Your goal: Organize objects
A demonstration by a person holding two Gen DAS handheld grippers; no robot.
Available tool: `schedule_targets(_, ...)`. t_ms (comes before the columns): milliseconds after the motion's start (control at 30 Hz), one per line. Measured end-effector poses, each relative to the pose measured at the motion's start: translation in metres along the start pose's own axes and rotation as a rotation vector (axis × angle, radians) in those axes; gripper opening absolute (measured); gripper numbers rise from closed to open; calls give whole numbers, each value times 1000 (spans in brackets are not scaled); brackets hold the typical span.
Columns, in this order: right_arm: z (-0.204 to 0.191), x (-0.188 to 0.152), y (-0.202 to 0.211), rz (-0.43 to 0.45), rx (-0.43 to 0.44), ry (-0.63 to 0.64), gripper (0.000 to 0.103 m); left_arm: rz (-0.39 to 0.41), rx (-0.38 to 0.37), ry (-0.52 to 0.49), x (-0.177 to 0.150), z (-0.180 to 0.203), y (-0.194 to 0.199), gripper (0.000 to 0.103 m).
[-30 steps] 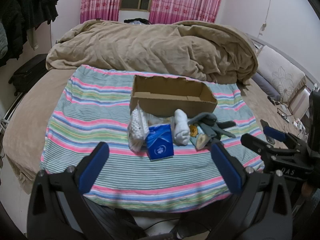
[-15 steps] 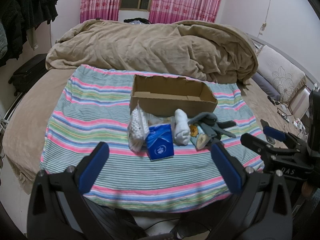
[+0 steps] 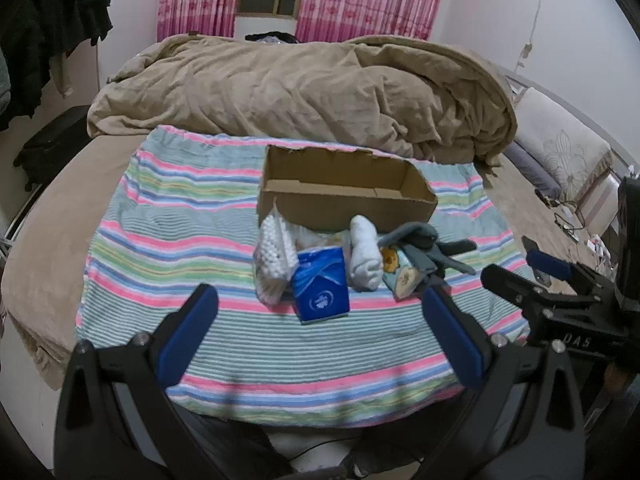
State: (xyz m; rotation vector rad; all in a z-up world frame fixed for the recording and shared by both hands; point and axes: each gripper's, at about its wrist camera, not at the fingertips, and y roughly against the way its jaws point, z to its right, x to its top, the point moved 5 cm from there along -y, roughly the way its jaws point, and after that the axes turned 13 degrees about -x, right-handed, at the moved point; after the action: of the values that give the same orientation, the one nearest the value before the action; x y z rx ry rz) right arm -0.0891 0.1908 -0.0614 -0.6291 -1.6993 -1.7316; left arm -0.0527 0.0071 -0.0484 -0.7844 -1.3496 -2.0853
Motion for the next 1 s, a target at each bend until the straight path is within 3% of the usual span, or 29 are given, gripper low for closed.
schedule_targets(633, 6, 13, -44, -42, 10, -15, 102, -48, 26, 28, 8, -35, -46, 101)
schedule_targets(767, 9, 15, -58, -50, 8, -25, 102, -69, 37, 36, 7, -47, -63, 91)
schedule_targets(1000, 11, 20, -85, -57, 20, -33, 102, -96, 53, 38, 6, -66, -92, 86)
